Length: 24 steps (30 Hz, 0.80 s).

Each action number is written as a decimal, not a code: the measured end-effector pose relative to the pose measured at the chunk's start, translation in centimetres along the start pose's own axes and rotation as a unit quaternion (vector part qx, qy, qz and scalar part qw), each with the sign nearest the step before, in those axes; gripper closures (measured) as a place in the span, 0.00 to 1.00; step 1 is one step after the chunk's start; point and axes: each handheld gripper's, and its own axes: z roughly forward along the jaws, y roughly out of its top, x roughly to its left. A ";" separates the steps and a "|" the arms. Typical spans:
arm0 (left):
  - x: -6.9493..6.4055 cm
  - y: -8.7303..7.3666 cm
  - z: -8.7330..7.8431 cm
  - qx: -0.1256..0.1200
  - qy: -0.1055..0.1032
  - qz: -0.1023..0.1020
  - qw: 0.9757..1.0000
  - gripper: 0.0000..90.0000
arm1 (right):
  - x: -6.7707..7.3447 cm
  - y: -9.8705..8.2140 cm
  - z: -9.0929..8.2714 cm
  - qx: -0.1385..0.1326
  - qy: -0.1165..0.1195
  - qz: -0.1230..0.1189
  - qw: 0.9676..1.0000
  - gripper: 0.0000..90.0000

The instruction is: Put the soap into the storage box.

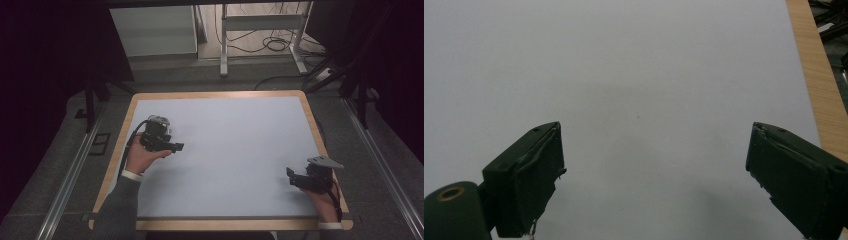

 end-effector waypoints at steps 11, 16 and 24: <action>-2.5 -1.4 1.5 0.001 -0.026 0.016 1.000 0.35 | 0.1 0.0 -0.1 -0.001 0.001 -0.001 1.000 0.09; -3.6 -2.0 2.0 0.000 -0.029 0.025 0.999 0.34 | 0.1 0.0 -0.1 -0.001 0.000 -0.002 1.000 0.09; -4.6 -4.2 3.0 0.002 -0.034 0.026 0.999 0.33 | 0.1 0.0 -0.2 -0.002 -0.001 -0.002 1.000 0.09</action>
